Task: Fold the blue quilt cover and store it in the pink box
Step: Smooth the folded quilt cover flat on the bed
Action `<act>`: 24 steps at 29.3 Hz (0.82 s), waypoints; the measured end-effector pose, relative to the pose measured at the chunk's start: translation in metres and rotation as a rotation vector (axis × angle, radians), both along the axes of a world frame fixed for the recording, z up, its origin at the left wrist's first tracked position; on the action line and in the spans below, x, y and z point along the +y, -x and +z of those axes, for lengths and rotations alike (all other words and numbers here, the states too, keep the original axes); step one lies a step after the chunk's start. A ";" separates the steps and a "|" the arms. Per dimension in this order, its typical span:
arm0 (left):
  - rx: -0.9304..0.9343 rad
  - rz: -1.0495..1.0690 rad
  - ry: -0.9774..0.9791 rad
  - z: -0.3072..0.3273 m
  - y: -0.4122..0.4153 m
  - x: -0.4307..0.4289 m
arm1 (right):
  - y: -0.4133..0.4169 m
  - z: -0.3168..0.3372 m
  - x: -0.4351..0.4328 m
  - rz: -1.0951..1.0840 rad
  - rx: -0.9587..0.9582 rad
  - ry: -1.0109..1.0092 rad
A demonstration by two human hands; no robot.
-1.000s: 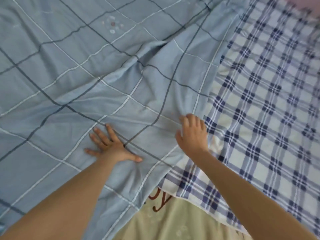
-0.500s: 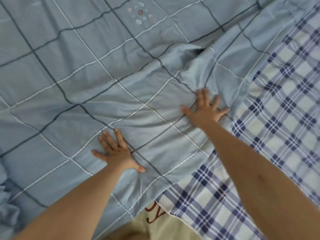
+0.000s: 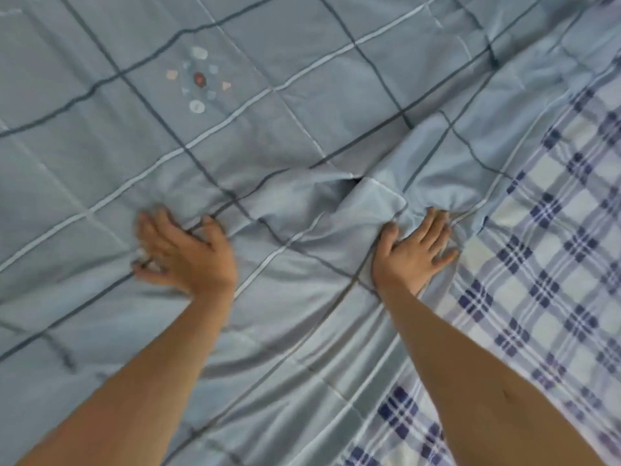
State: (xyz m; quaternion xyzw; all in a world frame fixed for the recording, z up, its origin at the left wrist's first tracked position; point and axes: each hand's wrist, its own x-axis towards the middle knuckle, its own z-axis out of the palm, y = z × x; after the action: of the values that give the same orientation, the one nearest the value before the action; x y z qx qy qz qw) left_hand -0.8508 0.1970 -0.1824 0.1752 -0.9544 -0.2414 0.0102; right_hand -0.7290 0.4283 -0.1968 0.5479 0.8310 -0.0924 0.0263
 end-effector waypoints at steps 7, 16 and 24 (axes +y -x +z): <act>-0.075 0.055 0.265 -0.035 -0.001 0.025 | -0.006 -0.014 0.007 0.017 0.010 -0.062; -0.022 0.102 0.297 -0.027 0.007 0.032 | 0.002 -0.008 0.008 -0.008 0.031 -0.076; -0.092 0.082 0.274 -0.021 0.012 0.032 | 0.004 -0.014 0.013 0.016 0.062 -0.064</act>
State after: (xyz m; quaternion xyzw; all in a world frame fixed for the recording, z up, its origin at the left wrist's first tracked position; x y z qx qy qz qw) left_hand -0.8623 0.2289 -0.2032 0.2217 -0.9700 -0.0998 0.0003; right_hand -0.7332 0.4409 -0.2111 0.5385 0.8384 -0.0826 -0.0161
